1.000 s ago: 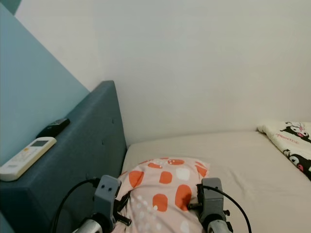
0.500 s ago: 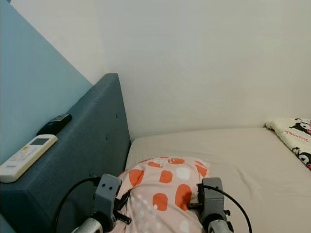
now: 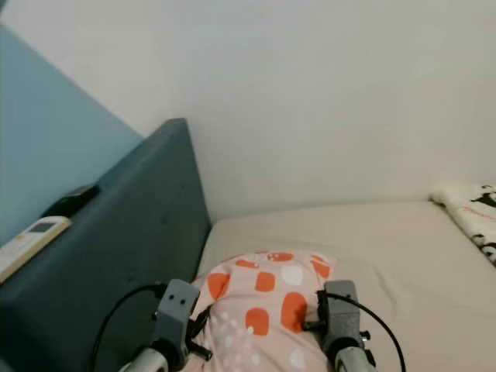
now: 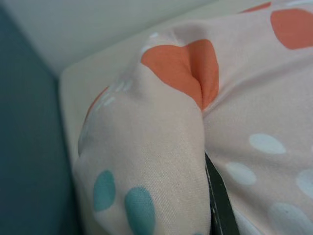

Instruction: Clean up the room

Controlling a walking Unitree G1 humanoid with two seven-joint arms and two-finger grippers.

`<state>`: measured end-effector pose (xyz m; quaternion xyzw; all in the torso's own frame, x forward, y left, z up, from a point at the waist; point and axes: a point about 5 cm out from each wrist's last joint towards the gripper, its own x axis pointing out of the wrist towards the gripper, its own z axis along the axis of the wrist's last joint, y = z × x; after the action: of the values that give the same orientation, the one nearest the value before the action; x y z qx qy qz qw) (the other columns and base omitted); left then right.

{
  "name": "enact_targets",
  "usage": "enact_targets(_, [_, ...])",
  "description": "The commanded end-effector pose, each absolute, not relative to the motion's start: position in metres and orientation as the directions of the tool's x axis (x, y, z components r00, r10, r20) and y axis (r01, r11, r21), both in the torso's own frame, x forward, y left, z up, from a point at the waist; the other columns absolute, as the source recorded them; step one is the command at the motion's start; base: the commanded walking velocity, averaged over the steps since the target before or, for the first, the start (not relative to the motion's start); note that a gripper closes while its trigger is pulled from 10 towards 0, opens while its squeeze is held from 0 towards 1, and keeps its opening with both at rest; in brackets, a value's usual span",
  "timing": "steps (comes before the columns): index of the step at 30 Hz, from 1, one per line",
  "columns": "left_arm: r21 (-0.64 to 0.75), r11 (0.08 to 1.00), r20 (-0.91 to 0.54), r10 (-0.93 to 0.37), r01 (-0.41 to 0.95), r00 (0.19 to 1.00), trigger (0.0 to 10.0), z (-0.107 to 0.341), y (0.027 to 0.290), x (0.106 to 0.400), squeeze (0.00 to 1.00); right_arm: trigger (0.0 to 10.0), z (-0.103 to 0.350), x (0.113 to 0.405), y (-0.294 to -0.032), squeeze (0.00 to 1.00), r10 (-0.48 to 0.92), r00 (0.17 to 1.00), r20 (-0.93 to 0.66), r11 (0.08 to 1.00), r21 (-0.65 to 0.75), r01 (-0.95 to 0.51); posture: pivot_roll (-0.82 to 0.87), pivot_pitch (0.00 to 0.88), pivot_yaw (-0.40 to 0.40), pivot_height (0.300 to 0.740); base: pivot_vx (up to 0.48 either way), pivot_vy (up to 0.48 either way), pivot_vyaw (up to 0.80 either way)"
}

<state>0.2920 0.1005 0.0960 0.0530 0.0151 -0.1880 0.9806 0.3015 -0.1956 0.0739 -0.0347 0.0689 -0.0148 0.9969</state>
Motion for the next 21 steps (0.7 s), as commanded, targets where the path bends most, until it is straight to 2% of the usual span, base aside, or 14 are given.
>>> enact_targets(1, [0.123, 0.938, -0.045, -0.320, 0.323, 0.946, 10.0, 0.099, 0.109, 0.296, 0.00, 10.0, 0.079, 0.306, -0.194, 0.00, -0.034, 0.992, -0.124, 0.997, -0.076, 0.025, -0.09, 0.065, 0.056, 0.740, 0.000, 0.000, 0.00])
enact_targets(8, [0.182, 0.935, -0.046, -0.303, 0.306, 0.952, 10.0, 0.099, 0.108, 0.304, 0.00, 10.0, 0.086, 0.314, -0.200, 0.00, -0.037, 0.994, -0.102, 0.995, -0.092, 0.028, -0.09, 0.070, 0.047, 0.740, 0.000, 0.000, 0.00])
enact_targets(13, [0.194, 0.962, -0.060, -0.184, 0.192, 0.981, 10.0, 0.100, 0.117, 0.317, 0.00, 10.0, 0.091, 0.324, -0.198, 0.00, -0.027, 0.995, -0.096, 0.989, -0.146, 0.013, -0.09, 0.074, 0.043, 0.740, 0.000, 0.000, 0.00])
enact_targets(14, [0.181, 0.976, -0.053, -0.112, 0.120, 0.992, 10.0, 0.103, 0.123, 0.325, 0.00, 10.0, 0.093, 0.332, -0.193, 0.00, -0.002, 0.995, -0.099, 0.984, -0.178, -0.016, -0.09, 0.076, 0.039, 0.740, 0.000, 0.000, 0.00])
enact_targets(17, [0.163, 0.984, -0.036, -0.066, 0.071, 0.997, 10.0, 0.109, 0.128, 0.333, 0.00, 10.0, 0.097, 0.339, -0.184, 0.00, 0.057, 0.993, -0.103, 0.982, -0.172, -0.074, -0.09, 0.076, 0.036, 0.740, 0.000, 0.000, 0.00])
enact_targets(21, [0.172, 0.982, -0.013, -0.072, 0.074, 0.997, 10.0, 0.116, 0.129, 0.341, 0.00, 10.0, 0.110, 0.348, -0.169, 0.00, 0.142, 0.988, -0.061, 0.984, -0.100, -0.148, -0.09, 0.074, 0.030, 0.740, 0.000, 0.000, 0.00])
